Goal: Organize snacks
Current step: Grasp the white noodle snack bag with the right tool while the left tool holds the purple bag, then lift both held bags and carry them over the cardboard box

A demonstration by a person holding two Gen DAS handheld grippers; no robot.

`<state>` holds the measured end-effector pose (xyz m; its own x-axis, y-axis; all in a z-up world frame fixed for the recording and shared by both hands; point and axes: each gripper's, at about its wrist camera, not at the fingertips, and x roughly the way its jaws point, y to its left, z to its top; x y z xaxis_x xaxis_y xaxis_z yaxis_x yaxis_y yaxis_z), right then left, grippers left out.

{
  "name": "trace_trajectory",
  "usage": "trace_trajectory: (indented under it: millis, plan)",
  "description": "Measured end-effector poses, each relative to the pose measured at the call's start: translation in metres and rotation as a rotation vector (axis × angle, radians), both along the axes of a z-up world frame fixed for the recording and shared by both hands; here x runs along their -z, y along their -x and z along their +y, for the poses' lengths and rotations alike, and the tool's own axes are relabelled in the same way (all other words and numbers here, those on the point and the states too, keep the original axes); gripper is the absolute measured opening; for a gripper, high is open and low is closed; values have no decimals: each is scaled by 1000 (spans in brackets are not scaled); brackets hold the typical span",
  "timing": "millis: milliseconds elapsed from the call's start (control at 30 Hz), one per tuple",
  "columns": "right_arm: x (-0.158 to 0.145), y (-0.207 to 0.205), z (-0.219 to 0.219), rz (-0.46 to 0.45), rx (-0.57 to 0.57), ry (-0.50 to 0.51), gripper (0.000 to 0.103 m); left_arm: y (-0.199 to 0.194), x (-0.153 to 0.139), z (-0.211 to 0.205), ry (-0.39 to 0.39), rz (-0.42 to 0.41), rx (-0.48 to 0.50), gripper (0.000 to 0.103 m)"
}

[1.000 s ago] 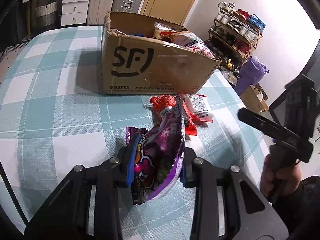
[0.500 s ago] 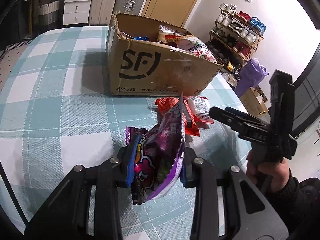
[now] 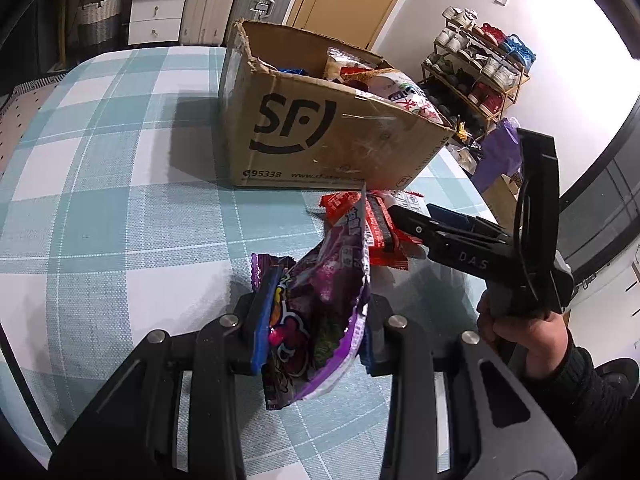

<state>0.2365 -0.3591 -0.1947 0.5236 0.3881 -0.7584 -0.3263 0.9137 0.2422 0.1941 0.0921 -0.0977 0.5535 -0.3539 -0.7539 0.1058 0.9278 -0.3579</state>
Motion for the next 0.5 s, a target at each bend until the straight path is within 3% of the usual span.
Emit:
trace_trajectory:
  millis: [233, 367, 500]
  plan:
    - [2, 0, 5, -20, -8, 42, 50, 0, -1, 1, -4, 0, -4, 31]
    - [3, 1, 7, -27, -19, 57, 43, 0, -2, 2, -6, 1, -7, 31]
    - [2, 0, -2, -17, -10, 9, 43, 0, -4, 2, -9, -2, -14, 31]
